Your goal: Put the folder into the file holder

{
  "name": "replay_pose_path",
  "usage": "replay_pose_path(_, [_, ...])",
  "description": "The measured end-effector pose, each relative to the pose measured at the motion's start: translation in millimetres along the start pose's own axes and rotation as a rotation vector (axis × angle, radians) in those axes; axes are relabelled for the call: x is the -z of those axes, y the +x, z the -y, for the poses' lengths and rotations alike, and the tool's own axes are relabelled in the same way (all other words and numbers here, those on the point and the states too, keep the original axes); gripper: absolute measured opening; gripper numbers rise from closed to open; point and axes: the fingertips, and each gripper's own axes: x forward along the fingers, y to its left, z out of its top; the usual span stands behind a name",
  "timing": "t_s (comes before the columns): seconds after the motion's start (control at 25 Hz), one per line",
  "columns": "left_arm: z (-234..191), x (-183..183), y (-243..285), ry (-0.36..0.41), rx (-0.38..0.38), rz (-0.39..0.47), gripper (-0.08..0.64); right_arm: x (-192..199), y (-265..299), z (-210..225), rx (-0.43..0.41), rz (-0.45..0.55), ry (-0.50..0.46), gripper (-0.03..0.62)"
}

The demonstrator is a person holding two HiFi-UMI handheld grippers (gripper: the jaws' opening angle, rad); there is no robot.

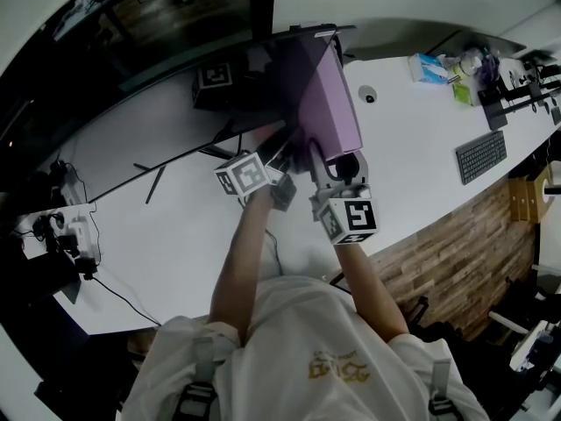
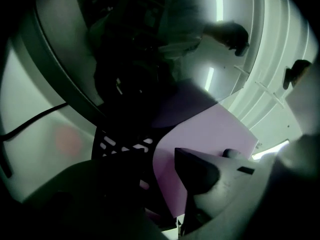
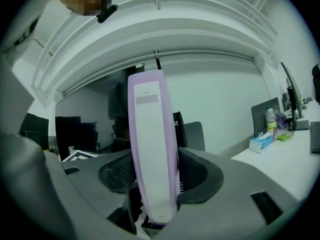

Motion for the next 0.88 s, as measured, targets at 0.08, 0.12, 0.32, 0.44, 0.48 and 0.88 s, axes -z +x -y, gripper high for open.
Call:
replay_pose_path(0.08, [3,-6,-2,-0.013,0.012,0.026,0.193,3,-2,0,0.005,-0.022,0.01,0.225])
replay_pose_path(0.12, [5,-9,-4,-0.009,0.012,0.033,0.195,4,-4,1,0.006,-0.029,0.018,0.229])
replay_pose_path(0.32, [13,-14,-12,0.008,0.006,0.064,0.193,2,-15,-2,-0.012,-0.035,0.027,0.23])
replay_pose_path(0.44, [22,-11,-16,0.032,0.005,0.069,0.19,-4,-23,-1,-0.015,-0.021,0.024,0.229])
replay_pose_path(0.48, [26,-9,-18,0.042,0.004,0.066,0.19,-4,-26,0,-0.016,-0.024,0.024,0.229])
replay_pose_path(0.88, [65,9,-35,0.157,-0.012,0.052,0.182,-2,-63,-2,-0.036,-0.062,0.077,0.225])
